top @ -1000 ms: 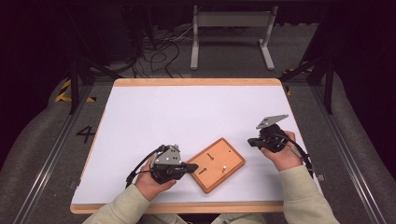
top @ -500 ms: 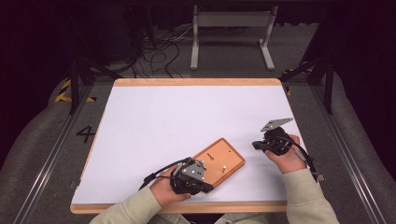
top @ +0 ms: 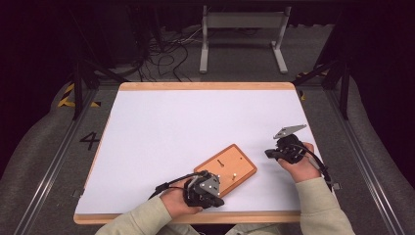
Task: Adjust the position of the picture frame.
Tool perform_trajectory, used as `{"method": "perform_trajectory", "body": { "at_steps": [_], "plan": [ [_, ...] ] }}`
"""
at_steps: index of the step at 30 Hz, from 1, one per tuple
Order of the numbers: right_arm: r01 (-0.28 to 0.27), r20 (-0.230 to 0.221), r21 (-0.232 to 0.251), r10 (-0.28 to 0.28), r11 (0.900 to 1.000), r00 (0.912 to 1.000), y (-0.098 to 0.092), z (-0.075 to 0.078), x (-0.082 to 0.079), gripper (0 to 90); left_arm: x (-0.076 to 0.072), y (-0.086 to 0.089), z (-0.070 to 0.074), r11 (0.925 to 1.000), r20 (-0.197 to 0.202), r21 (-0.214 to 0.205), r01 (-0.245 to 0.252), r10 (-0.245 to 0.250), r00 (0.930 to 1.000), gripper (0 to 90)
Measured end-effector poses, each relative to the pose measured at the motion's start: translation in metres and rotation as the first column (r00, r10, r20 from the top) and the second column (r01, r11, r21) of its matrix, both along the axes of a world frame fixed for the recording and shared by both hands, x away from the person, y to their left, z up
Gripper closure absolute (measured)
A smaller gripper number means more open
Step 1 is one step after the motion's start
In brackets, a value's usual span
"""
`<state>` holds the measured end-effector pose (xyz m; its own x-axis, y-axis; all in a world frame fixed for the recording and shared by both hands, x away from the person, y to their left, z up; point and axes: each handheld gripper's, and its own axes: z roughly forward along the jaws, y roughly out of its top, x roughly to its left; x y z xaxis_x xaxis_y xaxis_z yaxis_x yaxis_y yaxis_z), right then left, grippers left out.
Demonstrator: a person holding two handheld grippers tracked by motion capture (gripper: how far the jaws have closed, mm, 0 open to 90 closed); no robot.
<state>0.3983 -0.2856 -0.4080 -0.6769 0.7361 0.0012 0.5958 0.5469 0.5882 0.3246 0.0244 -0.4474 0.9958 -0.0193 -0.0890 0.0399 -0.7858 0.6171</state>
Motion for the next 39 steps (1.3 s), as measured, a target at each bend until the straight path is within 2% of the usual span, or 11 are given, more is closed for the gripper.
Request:
{"method": "perform_trajectory", "body": {
  "at_steps": [3,7,13,17,20,24,27,31,34,36,39],
  "plan": [
    [-0.001,0.002,0.001,0.001,1.0,1.0,0.0,0.0,0.0,90.0,0.005,0.003,0.0,0.9997,0.006,-0.002,-0.024,0.024,0.9997,89.9],
    [-0.001,0.006,-0.001,0.001,1.0,1.0,0.002,0.0,0.0,90.0,0.015,0.011,0.0,0.9933,0.048,-0.004,-0.115,0.116,0.9922,89.9],
    [-0.004,0.009,-0.003,0.004,1.0,0.9999,0.004,-0.001,0.0,90.0,0.034,0.023,-0.002,0.9725,0.06,-0.03,-0.231,0.232,0.9708,89.9],
    [-0.014,0.009,-0.003,0.014,0.9999,0.9999,0.007,-0.001,-0.001,90.0,0.041,0.026,-0.003,0.9557,0.076,-0.037,-0.292,0.294,0.9527,89.9],
    [-0.029,-0.001,-0.01,0.029,0.9995,0.9996,0.011,-0.003,-0.001,90.0,0.045,0.029,-0.003,0.9508,0.052,-0.041,-0.307,0.309,0.9497,89.9],
    [-0.033,-0.02,-0.039,0.033,0.9987,0.9993,0.02,-0.009,-0.001,90.0,0.047,0.04,0.0,0.9446,0.017,-0.081,-0.318,0.321,0.9471,89.8],
    [-0.036,-0.043,-0.072,0.033,0.9967,0.9985,0.026,-0.015,0.0,90.0,0.051,0.054,0.005,0.9295,-0.02,-0.134,-0.344,0.344,0.9387,86.8],
    [-0.066,-0.086,-0.073,0.059,0.9952,0.9945,0.037,-0.021,0.0,90.0,0.057,0.072,0.01,0.8916,-0.047,-0.19,-0.411,0.41,0.9109,82.4],
    [-0.067,-0.072,-0.141,0.057,0.9877,0.9957,0.046,-0.02,-0.001,90.0,0.06,0.083,0.013,0.8603,-0.065,-0.224,-0.458,0.456,0.8877,80.9],
    [-0.08,-0.075,-0.122,0.071,0.9893,0.9947,0.05,-0.021,0.0,90.0,0.062,0.089,0.015,0.8437,-0.07,-0.242,-0.479,0.477,0.8759,80.5],
    [-0.095,-0.06,-0.133,0.087,0.9866,0.9944,0.061,-0.022,0.001,90.0,0.063,0.096,0.017,0.8258,-0.081,-0.257,-0.502,0.499,0.8627,78.7]
  ]
}}
